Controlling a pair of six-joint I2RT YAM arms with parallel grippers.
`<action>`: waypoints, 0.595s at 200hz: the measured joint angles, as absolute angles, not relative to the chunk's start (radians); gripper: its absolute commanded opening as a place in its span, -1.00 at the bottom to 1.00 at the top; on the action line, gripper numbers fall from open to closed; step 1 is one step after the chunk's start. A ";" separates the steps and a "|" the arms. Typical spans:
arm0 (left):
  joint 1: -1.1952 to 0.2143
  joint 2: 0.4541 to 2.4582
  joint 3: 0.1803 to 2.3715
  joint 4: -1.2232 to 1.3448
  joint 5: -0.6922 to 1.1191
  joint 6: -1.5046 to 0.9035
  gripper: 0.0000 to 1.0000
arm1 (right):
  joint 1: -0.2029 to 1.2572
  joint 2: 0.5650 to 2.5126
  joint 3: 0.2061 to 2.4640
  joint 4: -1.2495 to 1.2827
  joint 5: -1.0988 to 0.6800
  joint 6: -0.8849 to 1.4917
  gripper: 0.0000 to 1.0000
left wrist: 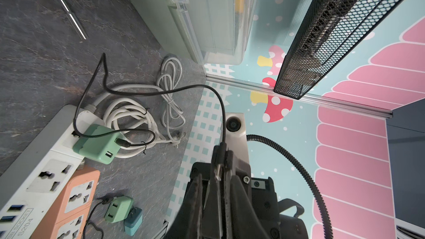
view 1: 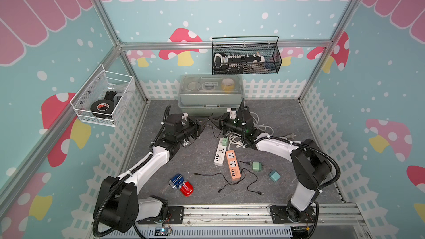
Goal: Charge the electric shaver
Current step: Pick up the charging cable from the center of the board.
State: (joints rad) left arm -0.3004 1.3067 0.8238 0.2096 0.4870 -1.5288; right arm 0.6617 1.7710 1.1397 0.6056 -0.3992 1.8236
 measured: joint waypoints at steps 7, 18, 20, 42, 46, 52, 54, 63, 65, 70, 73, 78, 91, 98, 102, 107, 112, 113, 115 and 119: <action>-0.301 1.309 0.824 0.211 0.488 -1.530 -0.64 | 0.662 1.771 1.139 0.608 -0.399 1.828 -1.00; -0.302 1.311 0.824 0.214 0.492 -1.531 -0.65 | 0.662 1.771 1.139 0.615 -0.399 1.835 -1.00; -0.302 1.311 0.824 0.215 0.492 -1.531 -0.65 | 0.662 1.771 1.139 0.617 -0.400 1.837 -1.00; -0.302 1.314 0.825 0.224 0.495 -1.537 -0.67 | 0.662 1.771 1.139 0.630 -0.400 1.848 -1.00; -0.302 1.316 0.825 0.226 0.495 -1.538 -0.67 | 0.662 1.771 1.139 0.632 -0.400 1.850 -1.00; -0.302 1.318 0.827 0.231 0.498 -1.538 -0.67 | 0.661 1.771 1.139 0.633 -0.400 1.853 -1.00; -0.303 1.320 0.828 0.232 0.498 -1.539 -0.67 | 0.661 1.771 1.139 0.634 -0.400 1.853 -1.00; -0.303 1.326 0.833 0.236 0.499 -1.541 -0.67 | 0.661 1.771 1.139 0.636 -0.400 1.857 -1.00; -0.302 1.327 0.834 0.237 0.499 -1.541 -0.67 | 0.661 1.771 1.139 0.636 -0.400 1.857 -1.00; -0.303 1.331 0.837 0.238 0.500 -1.541 -0.67 | 0.661 1.771 1.139 0.637 -0.401 1.858 -1.00; -0.302 1.333 0.839 0.240 0.501 -1.541 -0.67 | 0.661 1.771 1.139 0.637 -0.400 1.860 -1.00; -0.302 1.336 0.839 0.243 0.501 -1.541 -0.67 | 0.661 1.771 1.139 0.638 -0.399 1.861 -1.00; -0.302 1.341 0.842 0.246 0.502 -1.542 -0.69 | 0.659 1.771 1.139 0.638 -0.399 1.864 -1.00; -0.302 1.345 0.844 0.247 0.503 -1.542 -0.74 | 0.658 1.771 1.138 0.638 -0.398 1.864 -1.00; -0.302 1.346 0.845 0.249 0.504 -1.542 -0.76 | 0.657 1.771 1.138 0.637 -0.399 1.865 -1.00; -0.302 1.349 0.847 0.251 0.505 -1.545 -0.77 | 0.656 1.771 1.137 0.638 -0.400 1.865 -1.00; -0.302 1.352 0.850 0.253 0.506 -1.545 -0.79 | 0.655 1.771 1.136 0.638 -0.399 1.866 -1.00; -0.302 1.353 0.850 0.253 0.506 -1.545 -0.79 | 0.655 1.771 1.136 0.638 -0.398 1.866 -1.00; -0.303 1.354 0.852 0.253 0.506 -1.545 -0.80 | 0.655 1.771 1.136 0.638 -0.398 1.866 -1.00; -0.303 1.357 0.854 0.255 0.507 -1.546 -0.82 | 0.654 1.771 1.135 0.639 -0.398 1.868 -1.00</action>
State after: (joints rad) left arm -0.3027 1.3571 0.8539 0.2554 0.5072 -1.5459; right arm 0.6540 1.7710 1.1351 0.6388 -0.3977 1.8675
